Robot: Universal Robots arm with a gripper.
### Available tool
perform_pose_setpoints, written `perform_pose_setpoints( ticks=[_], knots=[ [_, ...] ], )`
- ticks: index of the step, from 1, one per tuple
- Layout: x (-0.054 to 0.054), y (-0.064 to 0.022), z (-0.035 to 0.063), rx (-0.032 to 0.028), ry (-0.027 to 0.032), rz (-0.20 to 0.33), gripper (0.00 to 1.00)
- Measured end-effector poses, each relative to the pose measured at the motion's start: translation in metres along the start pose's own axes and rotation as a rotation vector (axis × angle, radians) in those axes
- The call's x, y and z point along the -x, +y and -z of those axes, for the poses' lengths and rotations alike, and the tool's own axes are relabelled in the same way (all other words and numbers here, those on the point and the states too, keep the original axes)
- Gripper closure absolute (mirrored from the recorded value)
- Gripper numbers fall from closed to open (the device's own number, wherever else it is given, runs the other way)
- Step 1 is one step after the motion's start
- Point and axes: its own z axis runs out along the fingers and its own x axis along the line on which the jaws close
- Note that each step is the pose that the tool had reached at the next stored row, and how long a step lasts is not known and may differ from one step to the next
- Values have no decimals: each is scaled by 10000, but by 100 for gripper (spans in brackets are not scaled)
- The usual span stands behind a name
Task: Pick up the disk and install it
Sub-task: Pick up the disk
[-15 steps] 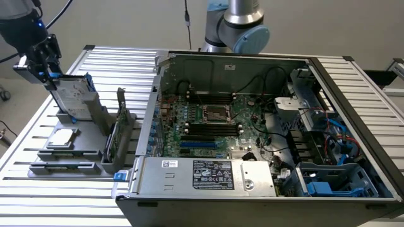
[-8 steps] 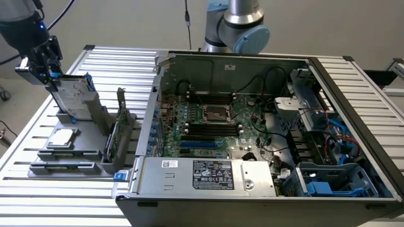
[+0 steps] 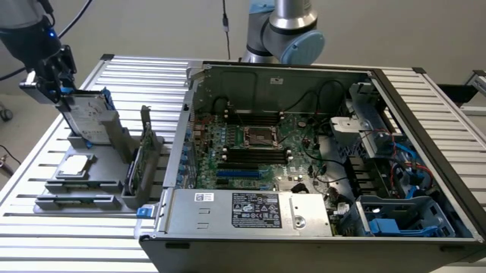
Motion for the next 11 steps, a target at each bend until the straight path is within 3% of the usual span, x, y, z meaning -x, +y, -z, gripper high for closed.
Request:
perform_pose_setpoints(
  ticks=[7,11],
  knots=[
    [-1,-17,-19,1,-5,-228,46],
    [4,-27,-30,60,-8,-242,46]
  ],
)
